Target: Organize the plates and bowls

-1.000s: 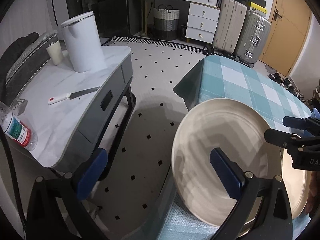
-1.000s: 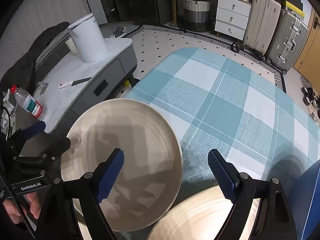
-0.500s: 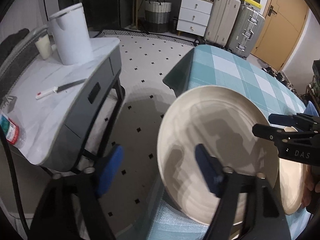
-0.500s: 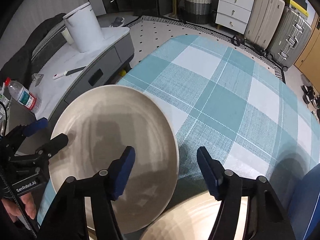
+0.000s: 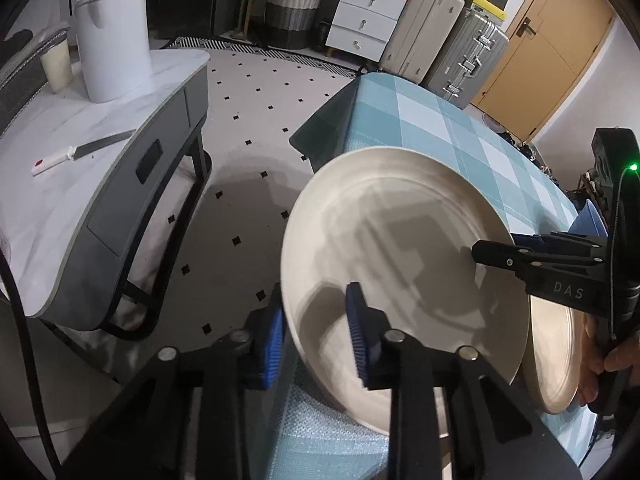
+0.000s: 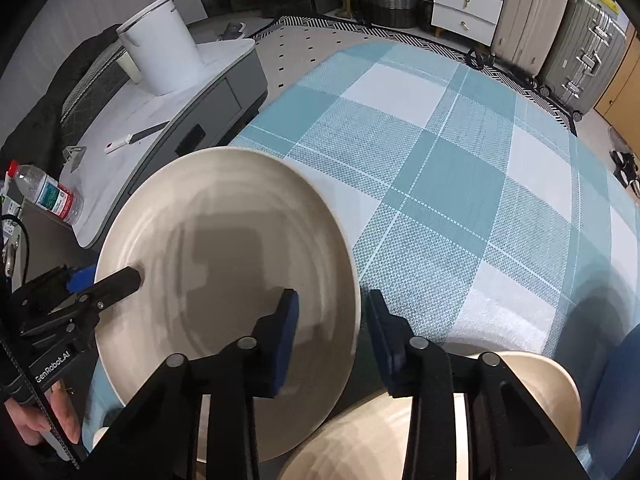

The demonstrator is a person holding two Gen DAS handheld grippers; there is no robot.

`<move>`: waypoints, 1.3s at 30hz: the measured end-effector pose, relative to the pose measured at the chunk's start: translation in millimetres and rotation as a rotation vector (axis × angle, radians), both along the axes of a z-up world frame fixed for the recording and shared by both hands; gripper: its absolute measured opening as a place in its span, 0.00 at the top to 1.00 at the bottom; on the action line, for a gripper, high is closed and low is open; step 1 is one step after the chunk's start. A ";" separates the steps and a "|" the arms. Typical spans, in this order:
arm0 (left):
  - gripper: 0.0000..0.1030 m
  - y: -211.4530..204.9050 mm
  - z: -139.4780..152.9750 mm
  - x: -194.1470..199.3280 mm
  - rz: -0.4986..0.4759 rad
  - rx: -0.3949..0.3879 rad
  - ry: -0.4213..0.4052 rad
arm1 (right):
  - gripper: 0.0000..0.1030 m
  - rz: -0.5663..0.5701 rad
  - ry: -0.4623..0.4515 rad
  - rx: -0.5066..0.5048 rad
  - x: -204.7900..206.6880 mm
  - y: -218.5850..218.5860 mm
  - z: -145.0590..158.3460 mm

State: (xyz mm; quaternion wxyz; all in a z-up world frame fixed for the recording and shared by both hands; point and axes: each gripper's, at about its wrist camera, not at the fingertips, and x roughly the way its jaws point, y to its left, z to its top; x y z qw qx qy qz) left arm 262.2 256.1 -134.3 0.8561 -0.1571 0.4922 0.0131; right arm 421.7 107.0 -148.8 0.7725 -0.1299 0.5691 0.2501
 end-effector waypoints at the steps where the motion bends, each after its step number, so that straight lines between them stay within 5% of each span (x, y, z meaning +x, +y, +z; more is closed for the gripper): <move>1: 0.80 0.4 -0.4 -0.7 0.001 0.002 0.002 | 0.71 0.004 0.003 0.003 -0.4 0.4 0.3; 13: 0.89 6.3 4.3 -6.8 0.011 -0.012 -0.023 | 0.80 -0.001 -0.003 0.008 -2.9 -2.2 3.1; 39: 0.90 5.1 6.2 -11.2 0.007 -0.012 0.009 | 0.84 -0.088 0.057 0.095 -0.3 -21.5 7.9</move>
